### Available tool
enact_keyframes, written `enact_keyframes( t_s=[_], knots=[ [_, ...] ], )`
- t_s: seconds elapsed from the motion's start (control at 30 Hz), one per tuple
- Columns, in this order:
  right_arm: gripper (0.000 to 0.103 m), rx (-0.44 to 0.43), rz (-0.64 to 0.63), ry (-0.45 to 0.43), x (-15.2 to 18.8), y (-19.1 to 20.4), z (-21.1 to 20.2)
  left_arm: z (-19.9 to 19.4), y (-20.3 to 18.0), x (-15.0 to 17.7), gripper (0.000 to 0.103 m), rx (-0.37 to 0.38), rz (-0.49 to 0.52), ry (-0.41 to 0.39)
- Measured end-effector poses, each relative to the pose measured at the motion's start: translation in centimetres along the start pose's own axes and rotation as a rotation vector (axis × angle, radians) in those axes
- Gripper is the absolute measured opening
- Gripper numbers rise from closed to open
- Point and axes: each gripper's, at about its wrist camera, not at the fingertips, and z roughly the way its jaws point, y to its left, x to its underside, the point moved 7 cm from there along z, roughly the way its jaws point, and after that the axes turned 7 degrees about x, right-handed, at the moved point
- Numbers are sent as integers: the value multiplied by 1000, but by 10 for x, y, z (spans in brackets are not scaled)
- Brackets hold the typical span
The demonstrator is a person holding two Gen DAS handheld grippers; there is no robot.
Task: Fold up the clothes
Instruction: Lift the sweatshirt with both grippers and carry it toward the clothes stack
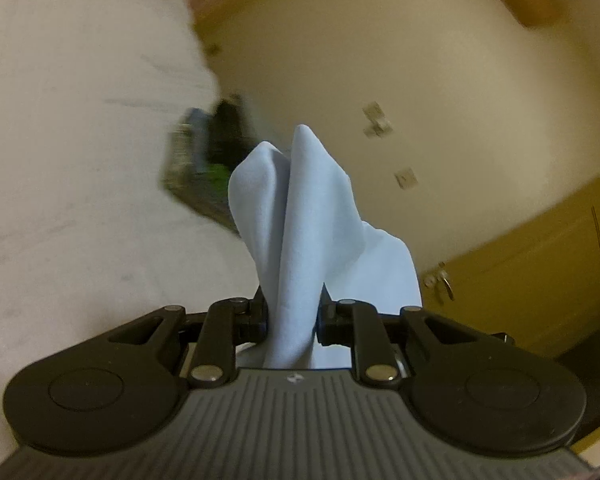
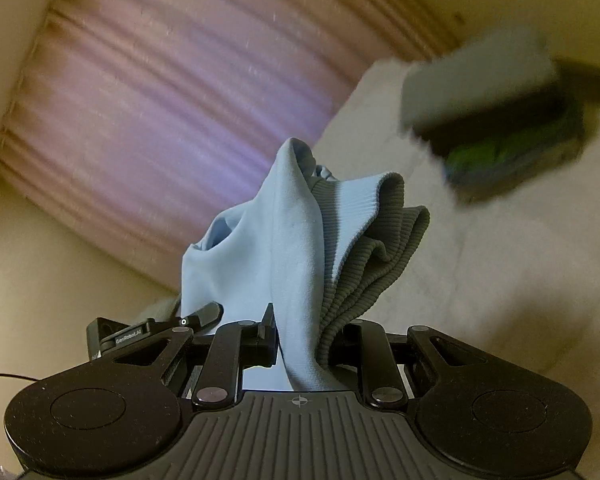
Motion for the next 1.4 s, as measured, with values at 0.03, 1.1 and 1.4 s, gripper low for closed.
enact_keyframes(
  t_s=[0.03, 1.1, 1.4],
  knots=[
    [19, -2, -5, -10, -20, -10, -2, 22, -7, -10, 16, 13, 15, 13],
    [20, 45, 86, 162, -398, -237, 206, 430, 45, -288, 16, -147, 70, -5],
    [59, 421, -94, 124, -384, -272, 252, 457, 128, -298, 28, -301, 28, 36]
  ],
)
